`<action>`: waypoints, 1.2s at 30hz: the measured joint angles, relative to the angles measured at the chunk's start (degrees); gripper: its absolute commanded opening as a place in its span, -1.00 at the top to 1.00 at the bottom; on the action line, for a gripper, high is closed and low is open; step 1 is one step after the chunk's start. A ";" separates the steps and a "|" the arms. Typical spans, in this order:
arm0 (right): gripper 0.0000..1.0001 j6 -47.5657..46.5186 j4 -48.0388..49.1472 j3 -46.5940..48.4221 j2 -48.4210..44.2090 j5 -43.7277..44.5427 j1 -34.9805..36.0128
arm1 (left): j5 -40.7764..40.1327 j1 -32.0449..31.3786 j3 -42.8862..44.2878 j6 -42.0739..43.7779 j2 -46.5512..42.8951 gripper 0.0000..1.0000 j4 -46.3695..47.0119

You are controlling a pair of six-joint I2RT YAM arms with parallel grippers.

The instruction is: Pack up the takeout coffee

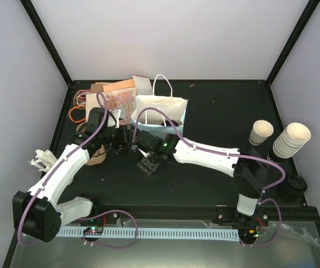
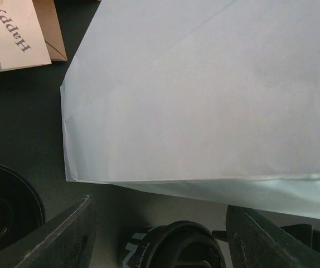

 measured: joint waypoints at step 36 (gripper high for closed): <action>-0.59 0.44 -1.51 1.57 2.54 -1.38 -0.63 | 3.02 0.39 0.00 0.37 1.11 -0.24 0.07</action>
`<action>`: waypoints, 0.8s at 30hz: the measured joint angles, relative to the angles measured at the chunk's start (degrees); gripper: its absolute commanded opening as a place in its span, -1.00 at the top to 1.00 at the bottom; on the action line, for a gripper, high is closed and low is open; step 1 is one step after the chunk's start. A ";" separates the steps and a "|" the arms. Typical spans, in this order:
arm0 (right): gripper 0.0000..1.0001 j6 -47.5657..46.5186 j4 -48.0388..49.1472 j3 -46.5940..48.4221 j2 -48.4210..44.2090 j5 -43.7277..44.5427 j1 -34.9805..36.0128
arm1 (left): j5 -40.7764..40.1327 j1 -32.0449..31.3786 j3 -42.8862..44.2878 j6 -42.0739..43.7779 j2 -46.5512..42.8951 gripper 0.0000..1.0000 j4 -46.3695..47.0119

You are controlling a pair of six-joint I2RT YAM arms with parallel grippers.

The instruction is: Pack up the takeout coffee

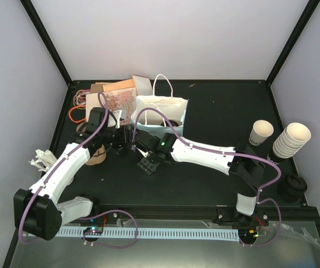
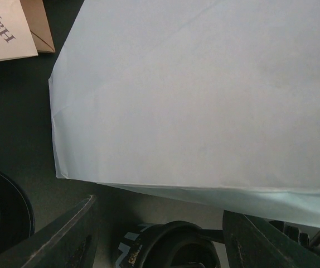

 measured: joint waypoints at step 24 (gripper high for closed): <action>-0.48 0.48 0.02 0.00 0.02 0.35 0.00 | 0.02 0.00 0.00 0.00 0.13 -0.24 -0.02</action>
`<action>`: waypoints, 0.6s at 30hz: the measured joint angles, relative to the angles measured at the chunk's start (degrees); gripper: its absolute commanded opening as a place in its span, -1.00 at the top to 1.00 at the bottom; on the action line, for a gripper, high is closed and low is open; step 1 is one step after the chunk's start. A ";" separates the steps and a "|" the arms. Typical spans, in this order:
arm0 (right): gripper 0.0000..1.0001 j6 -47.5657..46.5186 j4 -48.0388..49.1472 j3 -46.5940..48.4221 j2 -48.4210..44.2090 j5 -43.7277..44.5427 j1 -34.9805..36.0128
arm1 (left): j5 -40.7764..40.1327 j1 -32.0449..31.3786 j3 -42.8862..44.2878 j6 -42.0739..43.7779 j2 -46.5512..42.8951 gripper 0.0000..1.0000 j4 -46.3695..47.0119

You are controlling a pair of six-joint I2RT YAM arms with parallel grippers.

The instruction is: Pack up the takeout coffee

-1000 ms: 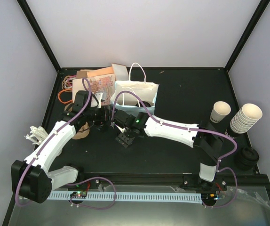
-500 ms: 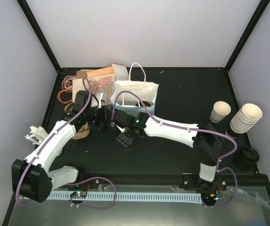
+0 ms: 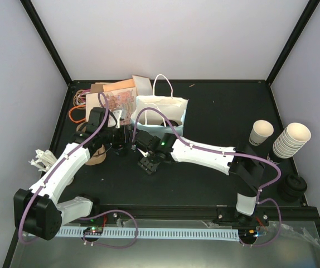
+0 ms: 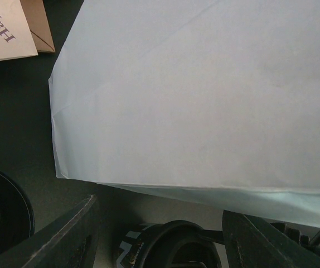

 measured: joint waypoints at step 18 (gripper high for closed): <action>-0.47 -0.98 -0.50 -2.80 -7.56 -0.59 0.39 | -0.44 0.00 0.24 1.46 -6.49 -0.42 -3.89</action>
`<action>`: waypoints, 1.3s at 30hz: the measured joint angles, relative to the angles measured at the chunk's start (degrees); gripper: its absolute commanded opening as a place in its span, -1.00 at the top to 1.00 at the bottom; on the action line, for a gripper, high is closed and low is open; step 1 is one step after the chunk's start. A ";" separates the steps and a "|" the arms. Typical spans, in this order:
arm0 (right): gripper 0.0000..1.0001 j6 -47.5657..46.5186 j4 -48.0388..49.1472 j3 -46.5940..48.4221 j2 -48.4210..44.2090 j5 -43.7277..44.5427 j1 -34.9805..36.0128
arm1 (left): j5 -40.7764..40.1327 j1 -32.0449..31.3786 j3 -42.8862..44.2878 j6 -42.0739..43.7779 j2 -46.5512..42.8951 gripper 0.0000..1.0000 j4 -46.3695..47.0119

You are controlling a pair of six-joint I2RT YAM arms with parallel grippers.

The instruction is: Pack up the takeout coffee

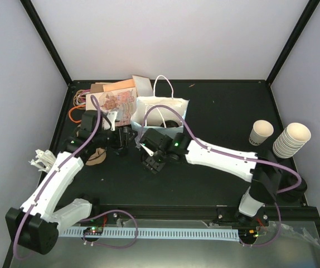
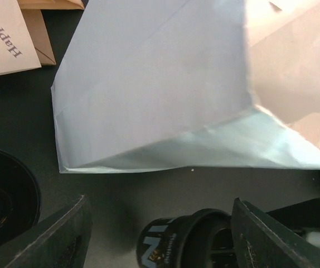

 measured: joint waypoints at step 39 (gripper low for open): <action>-0.42 -3.93 -7.48 1.84 -37.05 7.50 2.10 | -7.21 -0.20 33.22 10.01 12.28 -0.72 -12.66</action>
